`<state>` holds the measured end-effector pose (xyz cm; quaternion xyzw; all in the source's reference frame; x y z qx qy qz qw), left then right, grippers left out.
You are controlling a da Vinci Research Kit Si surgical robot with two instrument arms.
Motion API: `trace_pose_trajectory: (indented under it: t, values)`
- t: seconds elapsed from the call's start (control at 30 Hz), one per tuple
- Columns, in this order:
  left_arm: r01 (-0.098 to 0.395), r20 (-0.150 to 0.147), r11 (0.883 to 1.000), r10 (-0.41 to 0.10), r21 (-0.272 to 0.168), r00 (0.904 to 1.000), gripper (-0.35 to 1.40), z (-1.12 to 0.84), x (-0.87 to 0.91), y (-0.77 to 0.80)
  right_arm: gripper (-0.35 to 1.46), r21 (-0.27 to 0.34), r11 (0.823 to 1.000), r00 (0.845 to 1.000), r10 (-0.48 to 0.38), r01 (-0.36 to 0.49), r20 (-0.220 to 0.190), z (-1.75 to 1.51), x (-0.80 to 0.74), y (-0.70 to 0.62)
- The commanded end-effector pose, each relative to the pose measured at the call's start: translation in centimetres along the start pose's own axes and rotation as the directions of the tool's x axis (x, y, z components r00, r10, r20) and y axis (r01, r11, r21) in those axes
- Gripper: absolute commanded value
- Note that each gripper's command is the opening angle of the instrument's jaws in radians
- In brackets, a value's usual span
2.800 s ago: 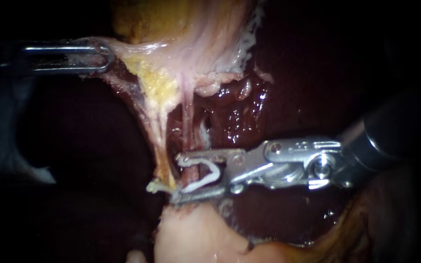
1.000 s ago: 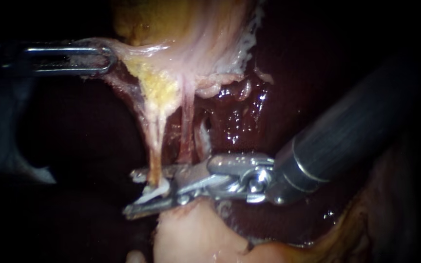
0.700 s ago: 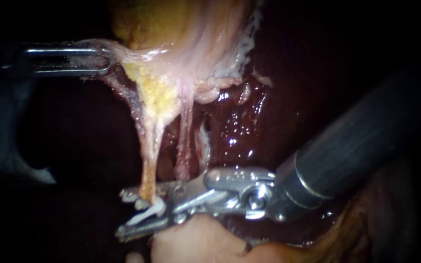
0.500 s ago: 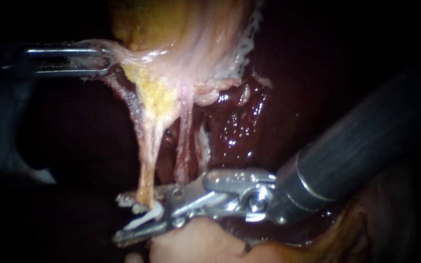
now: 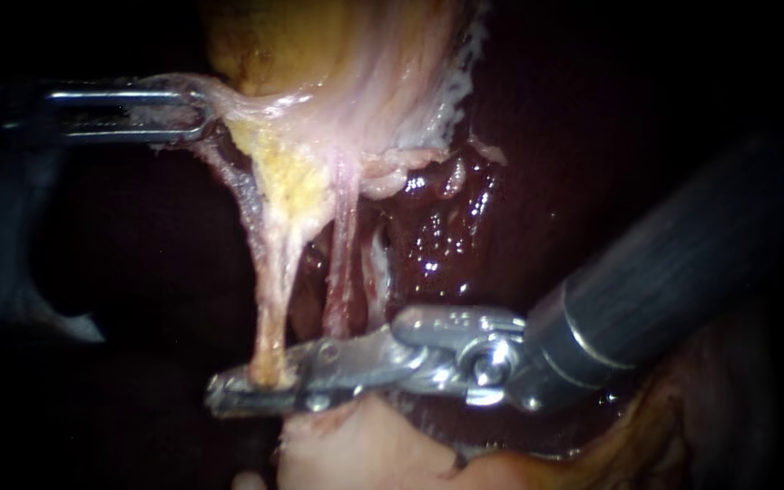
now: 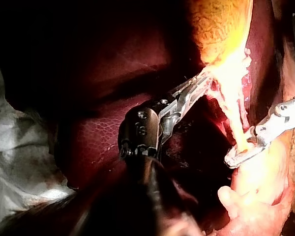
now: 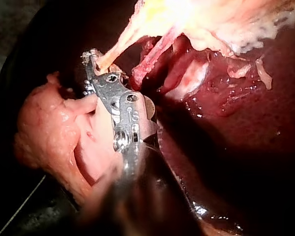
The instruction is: Clipping second clip left tube
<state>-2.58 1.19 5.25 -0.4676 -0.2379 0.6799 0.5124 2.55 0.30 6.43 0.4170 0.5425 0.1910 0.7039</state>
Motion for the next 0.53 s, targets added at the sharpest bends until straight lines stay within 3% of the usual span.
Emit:
trace_pose_trajectory:
  t: [0.03,0.53]
  values:
    - [0.000,0.000,1.000,0.000,0.000,1.0000,-0.35,0.00,0.00,0.00,-0.35,0.005,1.000,1.000,0.003,-0.003,0.002,-0.03,-0.01,0.02]
    - [0.000,0.000,1.000,0.000,0.000,1.0000,-0.35,0.00,0.00,-0.01,-0.35,-0.006,1.000,1.000,0.001,-0.001,0.012,-0.04,-0.06,0.06]
